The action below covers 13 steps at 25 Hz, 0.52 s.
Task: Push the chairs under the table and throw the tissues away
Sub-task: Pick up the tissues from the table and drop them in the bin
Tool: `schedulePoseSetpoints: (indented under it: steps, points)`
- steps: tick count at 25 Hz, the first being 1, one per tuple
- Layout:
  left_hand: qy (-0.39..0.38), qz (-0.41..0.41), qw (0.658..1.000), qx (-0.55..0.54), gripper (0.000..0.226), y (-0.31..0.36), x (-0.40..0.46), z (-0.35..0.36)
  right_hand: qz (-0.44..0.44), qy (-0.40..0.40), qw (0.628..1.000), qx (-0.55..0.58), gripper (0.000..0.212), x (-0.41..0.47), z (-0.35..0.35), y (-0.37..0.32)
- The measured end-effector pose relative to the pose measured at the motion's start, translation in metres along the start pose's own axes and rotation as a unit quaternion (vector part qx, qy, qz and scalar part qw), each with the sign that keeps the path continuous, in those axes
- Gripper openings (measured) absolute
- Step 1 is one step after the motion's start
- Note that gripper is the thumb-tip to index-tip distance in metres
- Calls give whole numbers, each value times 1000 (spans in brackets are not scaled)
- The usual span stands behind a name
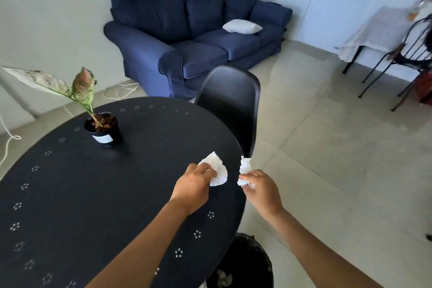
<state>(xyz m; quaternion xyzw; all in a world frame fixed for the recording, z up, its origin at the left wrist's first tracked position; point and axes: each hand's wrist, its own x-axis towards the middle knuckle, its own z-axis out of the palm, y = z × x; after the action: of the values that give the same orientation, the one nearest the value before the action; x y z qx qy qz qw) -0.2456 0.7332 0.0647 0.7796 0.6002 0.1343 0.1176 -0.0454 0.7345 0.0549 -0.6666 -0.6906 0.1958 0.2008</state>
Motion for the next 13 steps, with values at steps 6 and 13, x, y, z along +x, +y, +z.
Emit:
schedulePoseSetpoints:
  steps: [6, 13]
  points:
    - [-45, 39, 997, -38, 37, 115, -63, 73, 63, -27, 998, -12, 30, -127, -29, 105]
    - [-187, -46, 981, -29, 43, 125, -134, 161, 151, -138, 979, 13, 51, -201, 23, 164]
